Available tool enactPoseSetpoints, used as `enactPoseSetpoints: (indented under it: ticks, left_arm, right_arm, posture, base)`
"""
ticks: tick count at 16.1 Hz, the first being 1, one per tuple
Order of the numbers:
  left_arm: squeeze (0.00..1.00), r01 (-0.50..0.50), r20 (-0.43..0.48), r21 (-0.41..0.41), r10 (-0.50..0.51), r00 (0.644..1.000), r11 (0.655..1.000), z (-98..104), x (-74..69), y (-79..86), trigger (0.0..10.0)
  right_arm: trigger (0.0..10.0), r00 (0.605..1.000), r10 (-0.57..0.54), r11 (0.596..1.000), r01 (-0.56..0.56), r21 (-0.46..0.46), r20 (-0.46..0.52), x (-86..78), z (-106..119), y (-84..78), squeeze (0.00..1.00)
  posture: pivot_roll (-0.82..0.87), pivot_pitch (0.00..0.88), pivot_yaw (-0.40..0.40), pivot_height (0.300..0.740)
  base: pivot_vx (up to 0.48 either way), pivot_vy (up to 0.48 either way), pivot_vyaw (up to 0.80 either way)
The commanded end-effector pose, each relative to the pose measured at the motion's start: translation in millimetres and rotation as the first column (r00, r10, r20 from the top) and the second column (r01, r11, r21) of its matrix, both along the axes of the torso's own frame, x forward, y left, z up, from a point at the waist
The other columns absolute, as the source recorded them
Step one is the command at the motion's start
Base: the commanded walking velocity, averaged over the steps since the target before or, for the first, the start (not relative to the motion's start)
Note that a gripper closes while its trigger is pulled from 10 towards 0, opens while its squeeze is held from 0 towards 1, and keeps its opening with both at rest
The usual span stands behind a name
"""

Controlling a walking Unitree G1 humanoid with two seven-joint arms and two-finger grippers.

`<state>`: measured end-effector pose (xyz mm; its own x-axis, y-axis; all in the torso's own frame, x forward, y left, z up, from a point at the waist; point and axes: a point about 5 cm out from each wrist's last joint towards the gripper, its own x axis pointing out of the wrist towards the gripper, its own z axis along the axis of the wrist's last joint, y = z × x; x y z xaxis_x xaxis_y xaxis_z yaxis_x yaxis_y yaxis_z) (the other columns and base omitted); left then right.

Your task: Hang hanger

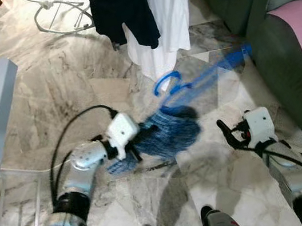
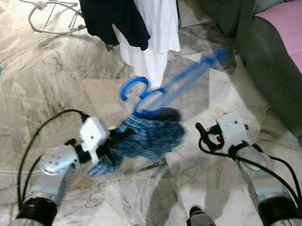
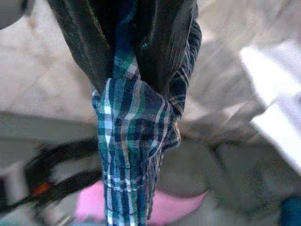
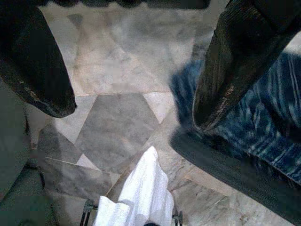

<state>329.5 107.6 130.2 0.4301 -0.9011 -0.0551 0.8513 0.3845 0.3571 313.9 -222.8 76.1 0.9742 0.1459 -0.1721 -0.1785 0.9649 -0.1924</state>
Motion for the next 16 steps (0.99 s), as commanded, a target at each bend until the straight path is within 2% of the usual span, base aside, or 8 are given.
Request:
enactPoseSetpoints:
  ticks: [1,3,4,6,8,9,10,16]
  left_arm:
    - [0.0,0.039,0.014,-0.021,-0.039,0.999,0.999,7,-3.0,-1.6,0.0]
    - [0.0,0.056,0.021,-0.022,-0.056,0.998,0.998,9,-5.4,-4.6,0.0]
    - [0.0,0.066,0.022,-0.023,-0.065,0.998,0.998,10,-6.4,-5.2,0.0]
    - [0.0,0.093,0.024,-0.042,-0.092,0.995,0.995,16,-9.1,-7.0,0.0]
    - [0.0,0.134,0.055,-0.049,-0.132,0.99,0.99,26,-12.4,-10.6,0.0]
    - [0.0,0.149,0.075,-0.02,-0.147,0.986,0.989,27,-12.9,-11.7,0.0]
    - [0.0,0.161,0.086,0.015,-0.162,0.983,0.987,25,-13.7,-12.3,0.0]
    - [0.0,0.152,0.151,0.075,-0.162,0.975,0.985,22,-15.1,-19.2,0.0]
  right_arm:
    - [10.0,0.999,0.007,1.0,-0.006,0.021,-0.035,-2.7,-7,2.1,0.97]
    - [10.0,0.999,0.006,0.999,-0.005,0.037,-0.033,-1.1,-4,0.8,0.95]
    - [10.0,0.999,-0.001,0.999,0.002,0.04,-0.04,-0.6,-4,-2.8,0.78]
    - [10.0,0.998,-0.03,0.996,0.035,0.087,-0.063,1.5,-2,-12.6,0.65]
    - [10.0,0.998,-0.008,0.986,0.02,0.164,-0.069,2.9,1,-10.5,0.39]
    - [10.0,0.997,0.026,0.98,-0.011,0.2,-0.074,2.6,1,-5.6,0.07]
    - [10.0,0.994,0.07,0.964,-0.047,0.263,-0.079,1.6,1,1.3,0.0]
    - [10.0,0.96,0.28,0.891,-0.247,0.381,-0.031,-17.0,7,21.6,0.0]
  posture:
    - [-0.25,0.26,0.113,0.74]
    - [-0.25,0.258,0.111,0.74]
    - [-0.25,0.258,0.113,0.74]
    - [-0.26,0.26,0.116,0.74]
    - [-0.25,0.264,0.12,0.74]
    - [-0.25,0.266,0.124,0.74]
    - [-0.25,0.268,0.126,0.74]
    - [-0.26,0.277,0.13,0.74]
  base:
    - [0.0,0.0,0.0]
    - [0.0,0.0,0.0]
    - [0.0,0.0,0.0]
    - [0.0,0.0,0.0]
    - [0.0,0.0,0.0]
    - [0.0,0.0,0.0]
    - [0.0,0.0,0.0]
    - [0.0,0.0,0.0]
